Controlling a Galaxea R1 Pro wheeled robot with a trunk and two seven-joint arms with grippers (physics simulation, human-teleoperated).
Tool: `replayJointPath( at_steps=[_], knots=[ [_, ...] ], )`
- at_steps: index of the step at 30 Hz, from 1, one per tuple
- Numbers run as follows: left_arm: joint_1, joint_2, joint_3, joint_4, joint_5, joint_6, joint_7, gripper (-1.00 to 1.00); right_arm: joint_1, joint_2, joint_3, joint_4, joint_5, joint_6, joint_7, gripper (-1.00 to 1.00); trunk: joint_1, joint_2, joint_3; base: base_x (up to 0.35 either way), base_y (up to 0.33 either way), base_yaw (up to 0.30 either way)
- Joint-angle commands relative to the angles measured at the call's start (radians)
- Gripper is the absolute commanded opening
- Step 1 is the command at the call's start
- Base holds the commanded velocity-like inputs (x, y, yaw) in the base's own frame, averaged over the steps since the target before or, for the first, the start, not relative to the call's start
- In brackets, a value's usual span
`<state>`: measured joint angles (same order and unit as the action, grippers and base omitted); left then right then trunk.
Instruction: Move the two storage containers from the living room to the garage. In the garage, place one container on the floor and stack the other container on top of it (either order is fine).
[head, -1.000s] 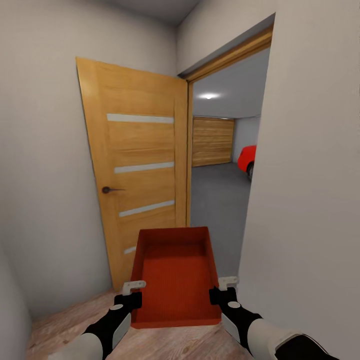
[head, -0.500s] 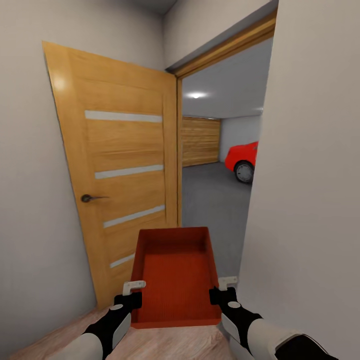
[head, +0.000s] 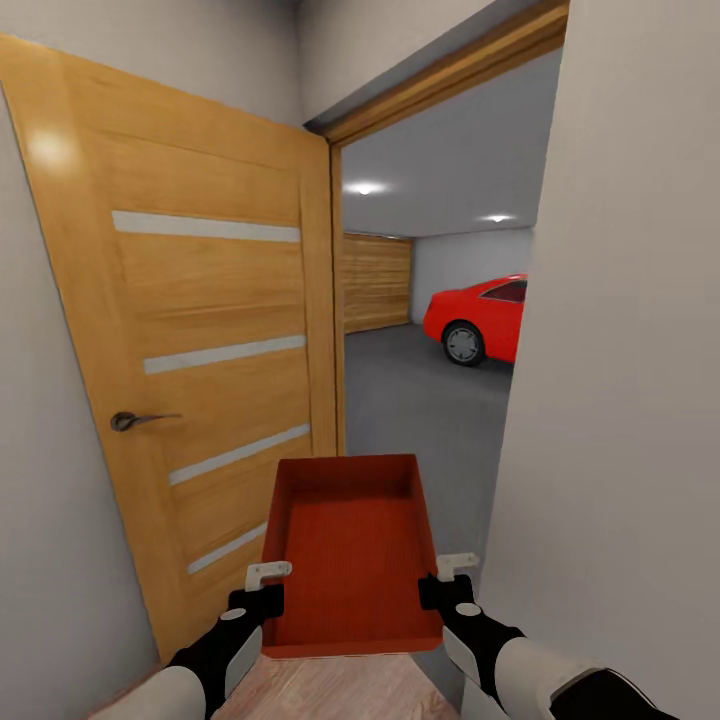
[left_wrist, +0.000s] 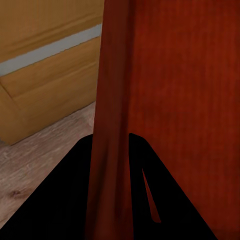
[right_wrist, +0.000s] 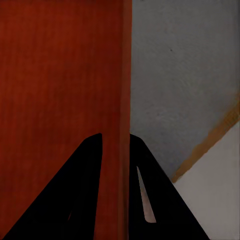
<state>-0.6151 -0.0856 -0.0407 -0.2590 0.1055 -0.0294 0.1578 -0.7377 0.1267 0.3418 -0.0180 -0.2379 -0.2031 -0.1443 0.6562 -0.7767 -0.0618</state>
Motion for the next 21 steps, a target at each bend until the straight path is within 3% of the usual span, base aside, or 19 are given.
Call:
replayJointPath(
  at_steps=[1, 8, 21],
  knots=[
    [0.000, 0.013, 0.005, 0.004, 0.011, -0.003, 0.016, -1.00, -0.002, 0.001, -0.032, -0.002, -0.001, -0.044, -0.005, -1.00, 0.001, -0.001, -0.002, 0.309, 0.192, -0.028],
    [0.000, 0.013, 0.005, 0.004, 0.011, -0.003, 0.015, -1.00, -0.002, 0.001, -0.032, -0.002, -0.001, -0.044, -0.004, -1.00, 0.001, -0.001, -0.002, 0.308, 0.194, -0.071],
    [0.000, 0.012, 0.005, 0.004, 0.011, -0.001, 0.017, -1.00, -0.002, 0.001, -0.032, -0.002, -0.001, -0.044, -0.004, -1.00, 0.001, -0.001, -0.002, 0.301, 0.218, -0.270]
  ],
)
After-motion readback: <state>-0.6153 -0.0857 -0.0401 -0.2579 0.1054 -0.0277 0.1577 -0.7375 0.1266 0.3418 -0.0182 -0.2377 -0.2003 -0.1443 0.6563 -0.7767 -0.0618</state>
